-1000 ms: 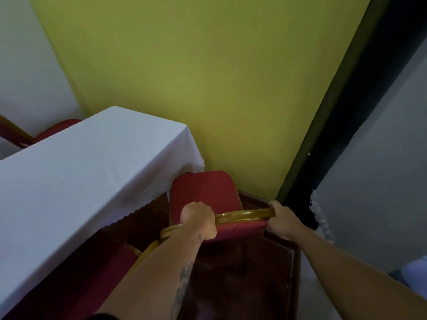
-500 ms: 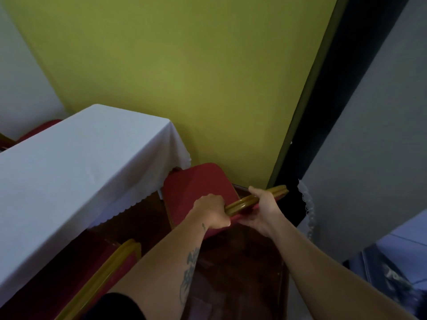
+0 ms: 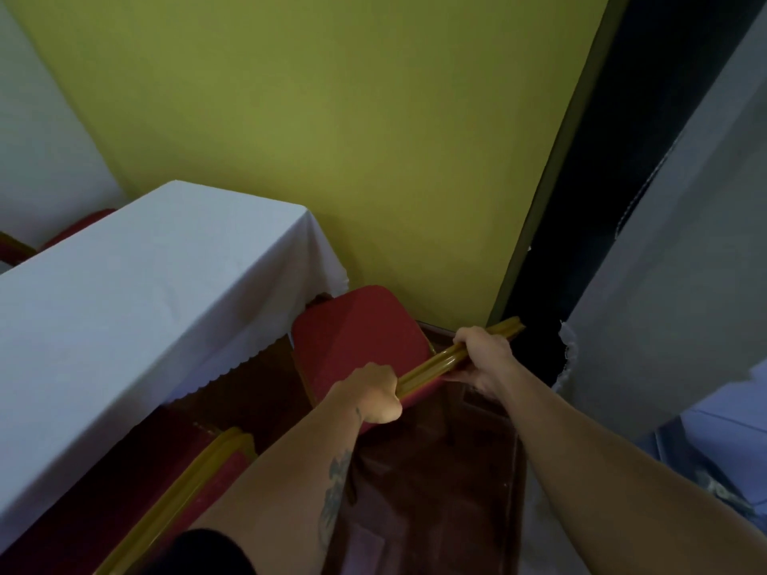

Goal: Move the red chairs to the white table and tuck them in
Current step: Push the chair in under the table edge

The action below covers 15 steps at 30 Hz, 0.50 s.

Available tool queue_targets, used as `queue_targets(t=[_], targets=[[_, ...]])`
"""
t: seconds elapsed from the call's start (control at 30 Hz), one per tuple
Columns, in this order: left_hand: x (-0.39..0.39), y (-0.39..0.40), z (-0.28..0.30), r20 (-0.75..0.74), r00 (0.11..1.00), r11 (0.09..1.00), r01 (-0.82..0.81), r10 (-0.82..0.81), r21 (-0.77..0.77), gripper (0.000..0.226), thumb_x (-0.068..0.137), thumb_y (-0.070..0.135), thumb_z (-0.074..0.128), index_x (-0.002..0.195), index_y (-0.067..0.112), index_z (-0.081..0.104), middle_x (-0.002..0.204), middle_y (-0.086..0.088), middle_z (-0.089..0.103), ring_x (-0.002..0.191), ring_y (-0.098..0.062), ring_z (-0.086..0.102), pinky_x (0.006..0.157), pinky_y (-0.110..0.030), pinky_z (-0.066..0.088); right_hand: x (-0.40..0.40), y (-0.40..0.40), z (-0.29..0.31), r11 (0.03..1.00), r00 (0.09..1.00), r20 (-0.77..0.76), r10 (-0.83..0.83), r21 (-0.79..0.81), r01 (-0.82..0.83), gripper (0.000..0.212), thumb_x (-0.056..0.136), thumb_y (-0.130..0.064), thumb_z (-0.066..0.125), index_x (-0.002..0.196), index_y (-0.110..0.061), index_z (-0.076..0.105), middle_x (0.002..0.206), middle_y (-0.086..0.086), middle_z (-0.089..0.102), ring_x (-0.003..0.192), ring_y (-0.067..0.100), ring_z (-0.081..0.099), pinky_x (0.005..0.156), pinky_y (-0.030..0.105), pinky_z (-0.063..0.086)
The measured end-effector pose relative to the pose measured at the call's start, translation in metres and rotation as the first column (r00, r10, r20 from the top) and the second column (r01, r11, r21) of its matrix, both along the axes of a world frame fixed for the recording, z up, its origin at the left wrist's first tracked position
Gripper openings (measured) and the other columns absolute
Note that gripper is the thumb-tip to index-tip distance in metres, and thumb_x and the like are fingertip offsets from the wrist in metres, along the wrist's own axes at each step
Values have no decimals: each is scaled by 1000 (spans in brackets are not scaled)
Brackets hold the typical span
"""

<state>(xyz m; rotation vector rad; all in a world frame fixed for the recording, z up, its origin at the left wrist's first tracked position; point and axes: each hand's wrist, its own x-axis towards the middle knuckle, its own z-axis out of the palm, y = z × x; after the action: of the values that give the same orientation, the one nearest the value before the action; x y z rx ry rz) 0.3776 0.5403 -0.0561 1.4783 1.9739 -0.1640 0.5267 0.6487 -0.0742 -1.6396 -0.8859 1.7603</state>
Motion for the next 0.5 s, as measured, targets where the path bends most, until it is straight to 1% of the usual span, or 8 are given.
queue_targets(t=[0.03, 0.1, 0.17, 0.23, 0.3, 0.37, 0.43, 0.5], targets=[[4, -1, 1, 3, 1000, 1000, 3, -3, 6, 7, 85, 8, 52, 89, 13, 53, 100, -7, 59, 102, -30, 64, 83, -40, 51, 3, 3, 0, 1000, 1000, 10, 12, -1, -12, 32, 89, 5, 58, 119, 1, 47, 86, 18, 58, 76, 31, 67, 72, 60, 62], [11, -1, 1, 5, 1000, 1000, 12, -12, 10, 4, 86, 10, 53, 89, 12, 52, 108, -11, 64, 106, -31, 65, 78, -39, 48, 8, 9, 1, 999, 999, 13, 40, 6, -40, 26, 89, 5, 58, 112, -1, 48, 85, 18, 56, 74, 30, 66, 66, 57, 62], [16, -1, 0, 16, 1000, 1000, 6, -6, 22, 7, 87, 12, 55, 94, 13, 54, 116, -12, 66, 107, -32, 65, 79, -39, 49, 12, 14, 2, 996, 996, 20, 88, 8, -88, 20, 89, 4, 58, 107, -2, 50, 85, 17, 55, 75, 30, 66, 57, 50, 62], [20, -2, -1, 18, 1000, 1000, -5, 4, 30, 14, 89, 13, 57, 102, 10, 60, 118, -13, 66, 107, -31, 65, 80, -38, 50, 13, 20, 1, 992, 991, 34, 127, 8, -127, 21, 90, 4, 58, 107, -2, 50, 85, 17, 54, 73, 29, 65, 53, 46, 61], [23, -1, -1, 12, 1000, 999, -19, 19, 34, 30, 90, 14, 58, 118, 6, 63, 120, -13, 66, 109, -31, 65, 80, -35, 49, 11, 25, 1, 986, 986, 40, 163, 11, -164, 17, 91, 4, 58, 104, -1, 50, 84, 16, 53, 71, 28, 64, 53, 46, 60], [22, 0, -1, 22, 999, 999, -26, 26, 34, 38, 91, 15, 58, 127, 4, 61, 122, -13, 66, 110, -31, 65, 78, -34, 48, 7, 30, 2, 977, 976, 43, 215, 9, -215, 14, 92, 4, 57, 104, 0, 50, 84, 15, 53, 72, 28, 64, 55, 46, 60], [19, 0, 3, 32, 999, 999, -31, 30, 30, 40, 92, 17, 59, 129, 4, 61, 119, -13, 68, 107, -30, 67, 76, -34, 48, 0, 34, 3, 967, 966, 47, 256, 9, -256, 15, 94, 3, 56, 107, 1, 50, 88, 16, 54, 76, 29, 65, 55, 48, 59], [13, 1, 5, 39, 998, 999, -48, 48, 18, 41, 92, 19, 60, 130, 4, 60, 117, -12, 68, 104, -29, 67, 75, -34, 49, -11, 38, 4, 957, 956, 49, 289, 6, -290, 15, 95, 3, 55, 109, 1, 49, 91, 16, 55, 80, 31, 66, 59, 49, 58]])
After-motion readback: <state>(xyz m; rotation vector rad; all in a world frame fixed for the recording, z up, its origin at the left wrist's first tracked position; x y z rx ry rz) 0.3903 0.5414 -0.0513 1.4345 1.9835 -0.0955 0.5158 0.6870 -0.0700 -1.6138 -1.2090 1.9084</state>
